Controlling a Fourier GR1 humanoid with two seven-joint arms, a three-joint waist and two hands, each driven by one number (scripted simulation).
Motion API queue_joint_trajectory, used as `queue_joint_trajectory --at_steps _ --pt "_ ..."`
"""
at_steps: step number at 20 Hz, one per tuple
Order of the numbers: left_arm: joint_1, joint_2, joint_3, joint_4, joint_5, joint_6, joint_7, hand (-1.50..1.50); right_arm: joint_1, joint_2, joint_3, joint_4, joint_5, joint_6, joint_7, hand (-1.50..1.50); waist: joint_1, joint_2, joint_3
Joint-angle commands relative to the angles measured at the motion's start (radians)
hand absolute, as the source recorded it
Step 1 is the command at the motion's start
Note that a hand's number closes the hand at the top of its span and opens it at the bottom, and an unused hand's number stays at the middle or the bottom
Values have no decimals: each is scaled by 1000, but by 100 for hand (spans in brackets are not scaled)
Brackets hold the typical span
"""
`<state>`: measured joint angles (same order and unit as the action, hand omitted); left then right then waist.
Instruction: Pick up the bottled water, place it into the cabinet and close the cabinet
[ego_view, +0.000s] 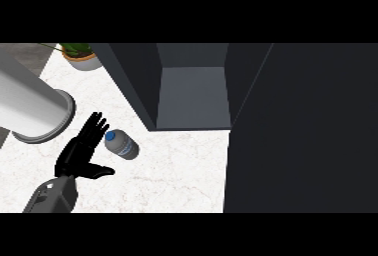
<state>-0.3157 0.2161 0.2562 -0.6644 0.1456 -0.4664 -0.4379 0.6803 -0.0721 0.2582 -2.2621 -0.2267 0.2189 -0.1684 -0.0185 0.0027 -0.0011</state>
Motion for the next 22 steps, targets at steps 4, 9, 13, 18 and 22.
queue_joint_trajectory --at_steps 4,9,13,18,22 --pt "-146 35 9 284 -57 -26 -168 -150 -63 7 -25 72 5 -3 -22 -150 -2 3 -1" --pt "-157 28 -2 388 -91 -43 -281 -150 -21 10 33 -6 48 -22 -4 -150 -8 3 -1" --pt "-178 8 2 441 -88 -49 -277 -150 -139 2 -34 67 -23 -22 49 -150 -2 6 -1" --pt "-178 8 16 436 -60 -134 -269 -150 -1 -4 17 23 16 -5 -14 -150 -2 1 -1" --pt "-226 -43 29 481 -50 -129 -247 -150 -91 2 -14 66 -3 -15 9 -150 -10 8 -2"
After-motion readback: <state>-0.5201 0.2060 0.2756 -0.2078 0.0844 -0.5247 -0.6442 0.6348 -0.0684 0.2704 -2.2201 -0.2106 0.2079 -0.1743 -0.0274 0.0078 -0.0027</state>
